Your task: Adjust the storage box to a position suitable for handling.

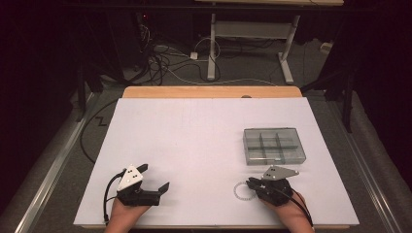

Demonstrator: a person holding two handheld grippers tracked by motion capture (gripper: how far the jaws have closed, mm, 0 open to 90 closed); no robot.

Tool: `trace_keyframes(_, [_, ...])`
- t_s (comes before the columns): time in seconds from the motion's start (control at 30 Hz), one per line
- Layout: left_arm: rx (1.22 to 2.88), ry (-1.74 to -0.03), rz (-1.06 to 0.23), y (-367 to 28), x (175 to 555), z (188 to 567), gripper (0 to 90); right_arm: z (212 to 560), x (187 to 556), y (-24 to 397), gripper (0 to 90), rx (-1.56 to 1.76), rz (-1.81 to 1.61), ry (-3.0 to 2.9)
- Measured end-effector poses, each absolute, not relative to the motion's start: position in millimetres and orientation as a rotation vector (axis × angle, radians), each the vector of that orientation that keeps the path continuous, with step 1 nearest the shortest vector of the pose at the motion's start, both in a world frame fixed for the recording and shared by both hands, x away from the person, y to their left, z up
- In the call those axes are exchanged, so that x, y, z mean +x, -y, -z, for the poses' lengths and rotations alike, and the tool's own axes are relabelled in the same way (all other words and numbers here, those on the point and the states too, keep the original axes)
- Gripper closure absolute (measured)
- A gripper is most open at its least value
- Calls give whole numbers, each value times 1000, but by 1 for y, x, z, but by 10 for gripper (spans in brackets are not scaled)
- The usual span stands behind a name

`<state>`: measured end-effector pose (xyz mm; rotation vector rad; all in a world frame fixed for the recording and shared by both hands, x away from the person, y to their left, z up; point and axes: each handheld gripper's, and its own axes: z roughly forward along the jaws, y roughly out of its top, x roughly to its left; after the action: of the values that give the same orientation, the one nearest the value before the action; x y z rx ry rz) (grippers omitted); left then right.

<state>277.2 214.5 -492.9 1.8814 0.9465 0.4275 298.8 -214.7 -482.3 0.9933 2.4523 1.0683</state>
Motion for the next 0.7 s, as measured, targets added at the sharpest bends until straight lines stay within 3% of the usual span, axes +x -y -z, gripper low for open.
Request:
trace_keyframes(0.1, [1880,-946,-428,-214,277,493,0,483,299,214,856,987,-1051,-2457])
trace_keyframes(0.7, [1873,-947,-432,-215,276,493,0,478,273,248,862,1033,-1043,-2437])
